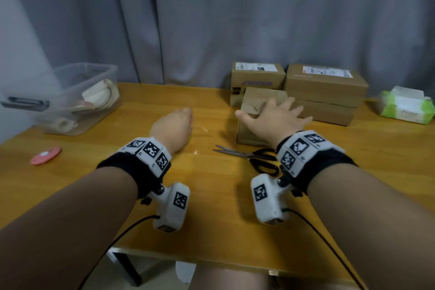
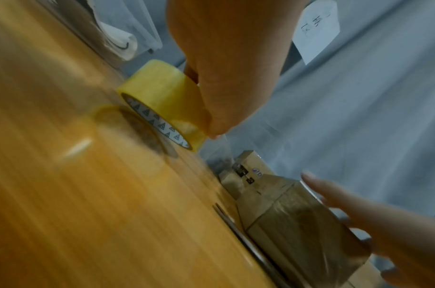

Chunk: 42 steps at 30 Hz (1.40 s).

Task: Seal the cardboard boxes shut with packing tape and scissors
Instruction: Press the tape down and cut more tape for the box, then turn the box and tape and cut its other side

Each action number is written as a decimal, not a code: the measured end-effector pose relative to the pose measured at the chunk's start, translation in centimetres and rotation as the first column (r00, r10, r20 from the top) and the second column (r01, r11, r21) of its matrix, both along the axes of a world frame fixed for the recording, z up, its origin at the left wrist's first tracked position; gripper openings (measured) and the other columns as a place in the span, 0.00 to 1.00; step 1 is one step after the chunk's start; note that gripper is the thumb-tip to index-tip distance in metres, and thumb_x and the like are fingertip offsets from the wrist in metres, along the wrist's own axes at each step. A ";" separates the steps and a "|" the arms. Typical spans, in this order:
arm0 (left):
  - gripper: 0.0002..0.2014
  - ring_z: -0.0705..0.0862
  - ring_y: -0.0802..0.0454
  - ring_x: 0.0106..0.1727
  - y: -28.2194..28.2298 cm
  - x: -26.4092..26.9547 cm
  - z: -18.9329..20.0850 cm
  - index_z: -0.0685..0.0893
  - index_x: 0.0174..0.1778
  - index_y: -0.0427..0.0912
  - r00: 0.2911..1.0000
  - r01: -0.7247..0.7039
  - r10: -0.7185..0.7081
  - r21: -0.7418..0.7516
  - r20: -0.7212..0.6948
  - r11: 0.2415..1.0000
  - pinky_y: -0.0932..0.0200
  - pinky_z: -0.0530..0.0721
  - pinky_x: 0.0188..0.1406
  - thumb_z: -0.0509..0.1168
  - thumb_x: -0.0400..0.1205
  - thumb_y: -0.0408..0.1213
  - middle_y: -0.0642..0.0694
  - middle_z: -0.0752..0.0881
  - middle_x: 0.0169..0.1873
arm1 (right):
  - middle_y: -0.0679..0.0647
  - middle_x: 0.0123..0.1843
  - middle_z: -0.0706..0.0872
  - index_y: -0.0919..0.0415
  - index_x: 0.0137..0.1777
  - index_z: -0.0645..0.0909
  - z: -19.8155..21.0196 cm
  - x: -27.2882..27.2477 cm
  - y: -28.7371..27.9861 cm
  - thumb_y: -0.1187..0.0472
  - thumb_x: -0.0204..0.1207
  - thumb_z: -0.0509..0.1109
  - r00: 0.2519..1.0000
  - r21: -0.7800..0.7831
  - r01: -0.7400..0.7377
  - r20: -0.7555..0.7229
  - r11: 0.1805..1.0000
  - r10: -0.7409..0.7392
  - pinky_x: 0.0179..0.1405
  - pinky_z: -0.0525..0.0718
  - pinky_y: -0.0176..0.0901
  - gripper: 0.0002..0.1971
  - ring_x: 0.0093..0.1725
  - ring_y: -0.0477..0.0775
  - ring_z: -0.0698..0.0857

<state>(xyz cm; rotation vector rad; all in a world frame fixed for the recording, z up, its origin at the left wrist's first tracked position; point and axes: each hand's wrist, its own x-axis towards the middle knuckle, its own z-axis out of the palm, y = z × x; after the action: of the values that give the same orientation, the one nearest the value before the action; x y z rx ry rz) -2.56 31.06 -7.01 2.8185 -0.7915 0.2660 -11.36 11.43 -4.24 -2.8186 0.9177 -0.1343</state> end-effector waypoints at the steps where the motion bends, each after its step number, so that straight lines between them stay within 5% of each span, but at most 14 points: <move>1: 0.07 0.82 0.37 0.50 -0.3 0.1 -0.3 0.73 0.56 0.40 1.000 -0.009 0.009 0.023 -0.010 1.000 0.46 0.81 0.48 0.58 0.83 0.35 0.38 0.82 0.51 | 0.68 0.85 0.46 0.55 0.83 0.54 -0.2 0.8 0.5 0.18 0.66 0.50 0.999 0.027 0.014 -0.030 1.000 -0.013 0.73 0.47 0.82 0.53 0.82 0.77 0.47; 3: 0.13 0.83 0.37 0.48 -0.7 0.2 -0.8 0.68 0.61 0.41 0.998 -0.027 0.030 0.047 -0.048 0.999 0.42 0.83 0.48 0.59 0.82 0.36 0.39 0.83 0.49 | 0.68 0.85 0.46 0.54 0.83 0.52 -0.4 2.0 1.2 0.20 0.66 0.55 0.999 0.053 0.025 -0.024 0.998 -0.023 0.72 0.48 0.84 0.52 0.81 0.78 0.45; 6: 0.21 0.81 0.38 0.56 -0.9 0.1 -0.8 0.65 0.70 0.43 0.994 -0.039 0.046 0.080 -0.099 0.996 0.41 0.81 0.55 0.61 0.83 0.39 0.39 0.82 0.56 | 0.62 0.81 0.58 0.53 0.79 0.58 -0.4 2.3 0.5 0.29 0.68 0.65 0.998 0.062 0.008 0.065 0.998 -0.012 0.71 0.65 0.75 0.45 0.79 0.75 0.55; 10: 0.21 0.72 0.42 0.69 -1.6 -0.2 -0.2 0.72 0.71 0.43 0.999 0.044 -0.048 -0.171 -0.016 0.984 0.48 0.71 0.70 0.62 0.83 0.46 0.42 0.74 0.65 | 0.52 0.69 0.70 0.48 0.67 0.71 -0.4 0.9 -2.6 0.34 0.64 0.70 0.959 0.181 -0.169 0.256 0.969 0.120 0.62 0.75 0.60 0.33 0.69 0.65 0.68; 14: 0.26 0.67 0.45 0.74 -4.5 -0.5 0.2 0.68 0.76 0.47 0.968 0.126 -0.201 -0.406 -0.148 0.905 0.53 0.64 0.76 0.63 0.83 0.48 0.43 0.68 0.71 | 0.47 0.58 0.80 0.50 0.59 0.80 0.2 -1.5 -5.7 0.51 0.71 0.74 0.844 0.547 -0.408 0.531 0.731 0.074 0.50 0.77 0.42 0.16 0.56 0.48 0.79; 17: 0.32 0.64 0.47 0.77 -7.1 -1.0 0.6 0.59 0.81 0.54 0.912 0.134 -0.309 -0.514 -0.271 0.847 0.61 0.59 0.73 0.62 0.82 0.52 0.42 0.61 0.76 | 0.49 0.52 0.85 0.47 0.50 0.85 -0.2 -2.9 -7.4 0.55 0.72 0.73 0.836 0.678 -0.429 0.548 0.598 -0.021 0.49 0.77 0.44 0.07 0.53 0.51 0.81; 22: 0.39 0.72 0.49 0.71 -10.1 -1.0 1.1 0.59 0.79 0.52 0.830 -0.049 -0.363 -0.704 -0.423 0.708 0.54 0.71 0.71 0.68 0.75 0.59 0.46 0.70 0.73 | 0.54 0.55 0.85 0.49 0.52 0.84 -1.0 -3.4 -8.9 0.46 0.67 0.73 0.873 0.804 -0.375 0.474 0.461 -0.118 0.56 0.78 0.51 0.15 0.56 0.57 0.80; 25: 0.36 0.76 0.48 0.65 -11.0 -0.6 1.6 0.63 0.73 0.50 0.832 -0.104 -0.310 -0.678 -0.461 0.727 0.48 0.77 0.68 0.70 0.74 0.59 0.46 0.73 0.67 | 0.54 0.61 0.84 0.48 0.61 0.81 -1.0 -3.1 -9.4 0.41 0.74 0.68 0.876 0.812 -0.354 0.462 0.463 -0.140 0.64 0.79 0.57 0.19 0.62 0.56 0.80; 29: 0.23 0.81 0.47 0.57 -12.1 -0.2 2.2 0.65 0.60 0.52 0.870 -0.156 -0.211 -0.656 -0.445 0.739 0.46 0.82 0.60 0.67 0.77 0.56 0.45 0.77 0.63 | 0.50 0.60 0.81 0.52 0.72 0.67 -0.8 -2.9 -9.5 0.39 0.75 0.68 0.879 0.832 -0.283 0.424 0.477 -0.219 0.59 0.81 0.57 0.30 0.59 0.53 0.79; 32: 0.25 0.81 0.47 0.58 -12.5 0.1 2.4 0.67 0.66 0.49 0.871 -0.155 -0.205 -0.646 -0.446 0.748 0.49 0.82 0.58 0.65 0.79 0.56 0.45 0.78 0.63 | 0.54 0.69 0.77 0.49 0.79 0.60 -1.0 -2.8 -9.2 0.37 0.74 0.69 0.907 0.863 -0.236 0.361 0.447 -0.218 0.70 0.73 0.67 0.37 0.69 0.61 0.75; 35: 0.26 0.81 0.50 0.60 -11.9 0.0 2.4 0.68 0.74 0.45 0.845 -0.136 -0.281 -0.691 -0.455 0.710 0.56 0.80 0.53 0.61 0.83 0.52 0.48 0.79 0.64 | 0.56 0.69 0.77 0.51 0.79 0.61 -1.3 -2.8 -9.2 0.34 0.76 0.63 0.903 0.874 -0.223 0.352 0.432 -0.245 0.72 0.71 0.69 0.36 0.70 0.62 0.75; 39: 0.15 0.82 0.62 0.43 -10.8 -0.4 2.2 0.82 0.58 0.46 0.800 -0.162 -0.362 -0.753 -0.479 0.637 0.68 0.74 0.36 0.53 0.88 0.48 0.53 0.86 0.44 | 0.53 0.69 0.79 0.47 0.77 0.68 -1.8 -2.8 -9.4 0.28 0.75 0.54 0.902 0.892 -0.277 0.369 0.356 -0.223 0.74 0.67 0.68 0.35 0.72 0.58 0.73; 42: 0.20 0.85 0.57 0.49 -10.4 -0.4 1.3 0.82 0.56 0.47 0.678 -0.299 -0.409 -0.737 -0.611 0.606 0.62 0.81 0.52 0.52 0.85 0.57 0.51 0.88 0.47 | 0.52 0.82 0.66 0.38 0.82 0.56 -3.1 -3.3 -9.5 0.21 0.63 0.62 0.917 0.894 -0.365 0.394 0.258 -0.067 0.81 0.55 0.67 0.47 0.82 0.58 0.61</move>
<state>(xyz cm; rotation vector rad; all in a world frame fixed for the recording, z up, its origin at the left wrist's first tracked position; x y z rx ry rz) -2.94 20.69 -5.66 1.7232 -0.3863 -0.4474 -14.70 1.96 -7.35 -1.5619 0.3527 -0.0253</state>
